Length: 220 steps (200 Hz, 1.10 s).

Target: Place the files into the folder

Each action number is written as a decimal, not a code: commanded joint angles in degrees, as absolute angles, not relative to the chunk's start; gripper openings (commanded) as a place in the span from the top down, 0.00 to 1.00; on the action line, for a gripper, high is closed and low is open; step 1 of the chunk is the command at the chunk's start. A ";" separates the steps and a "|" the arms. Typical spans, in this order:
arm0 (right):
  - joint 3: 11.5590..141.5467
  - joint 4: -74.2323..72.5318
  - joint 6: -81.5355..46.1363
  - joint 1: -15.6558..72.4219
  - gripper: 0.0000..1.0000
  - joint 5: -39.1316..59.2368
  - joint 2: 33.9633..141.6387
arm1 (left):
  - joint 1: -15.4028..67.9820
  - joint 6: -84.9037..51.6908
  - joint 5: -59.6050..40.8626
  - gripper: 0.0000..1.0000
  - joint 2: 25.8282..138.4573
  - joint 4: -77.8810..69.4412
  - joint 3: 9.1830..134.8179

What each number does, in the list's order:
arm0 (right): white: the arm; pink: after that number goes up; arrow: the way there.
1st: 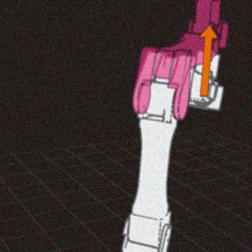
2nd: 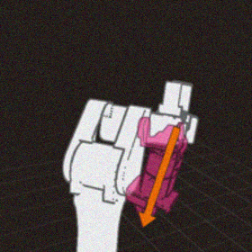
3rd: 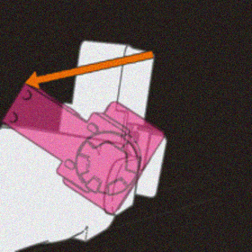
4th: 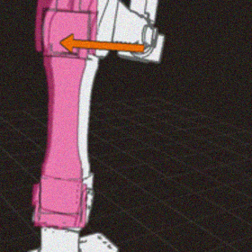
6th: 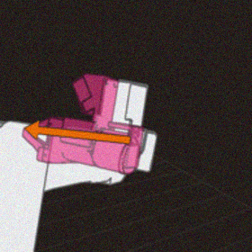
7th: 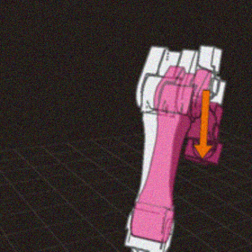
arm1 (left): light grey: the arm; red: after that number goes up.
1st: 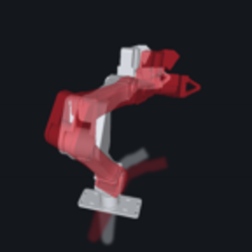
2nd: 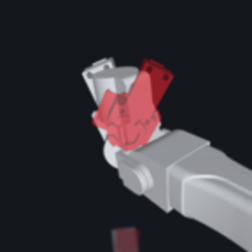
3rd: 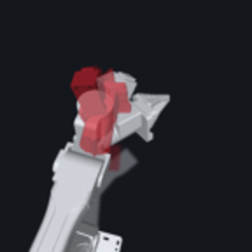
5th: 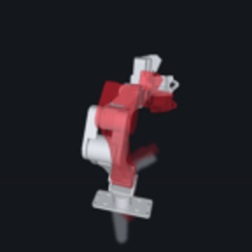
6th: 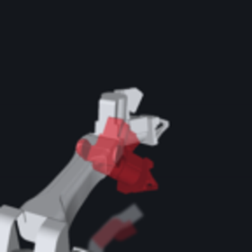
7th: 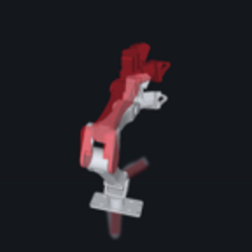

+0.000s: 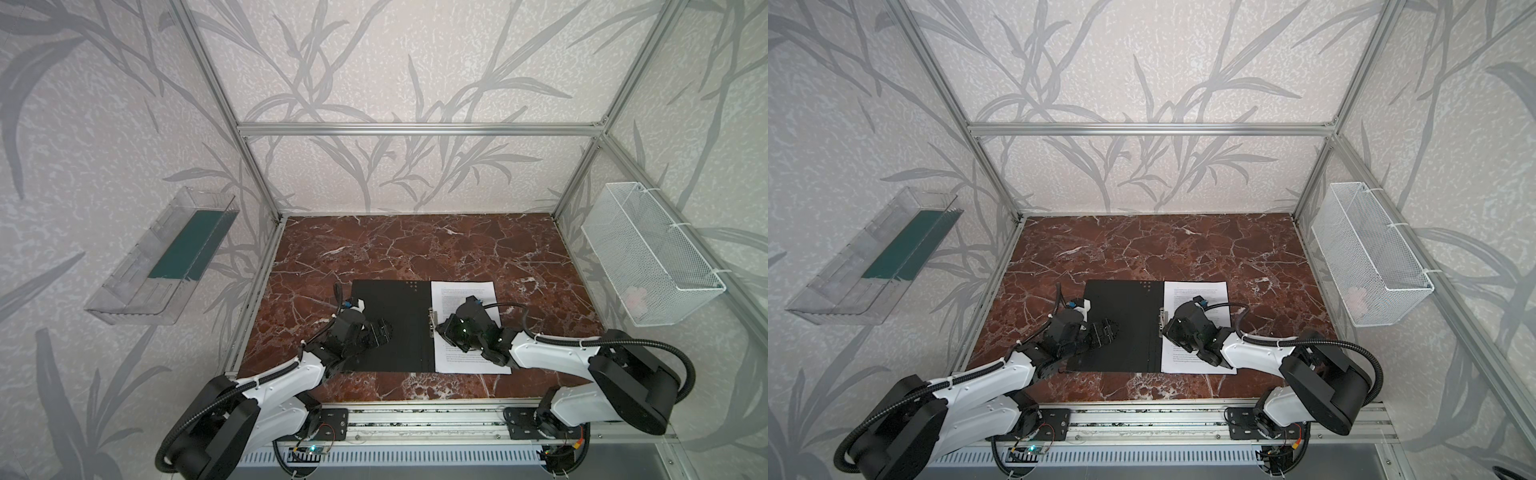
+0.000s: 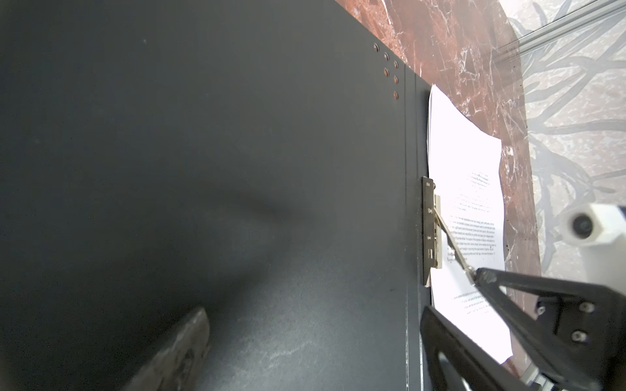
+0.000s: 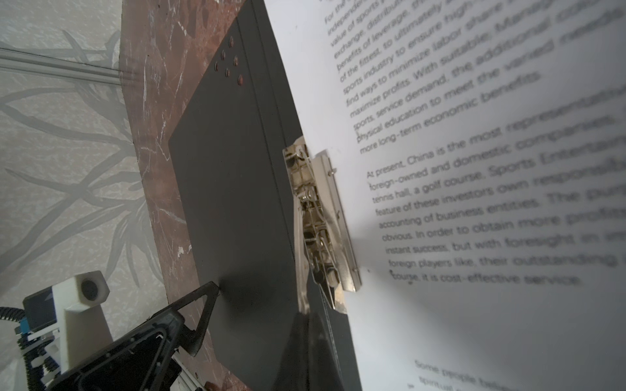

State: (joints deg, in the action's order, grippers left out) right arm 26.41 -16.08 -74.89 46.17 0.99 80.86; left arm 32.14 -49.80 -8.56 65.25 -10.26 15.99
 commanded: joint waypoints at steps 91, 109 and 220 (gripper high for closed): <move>17.64 -13.33 -74.16 46.67 1.00 -8.50 93.43 | 31.72 -53.15 -5.68 0.01 71.88 2.03 15.84; 17.43 -16.11 -74.63 46.66 1.00 -7.71 96.01 | 31.70 -52.82 -6.38 0.01 73.39 1.74 16.33; 23.08 -13.06 -72.38 46.89 1.00 -5.45 96.93 | 31.86 -53.17 -7.20 0.01 77.59 -1.47 16.35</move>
State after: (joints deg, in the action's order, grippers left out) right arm 24.77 -32.62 -74.15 46.98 -5.32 92.62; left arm 31.99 -51.57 -6.04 73.23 -14.06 19.94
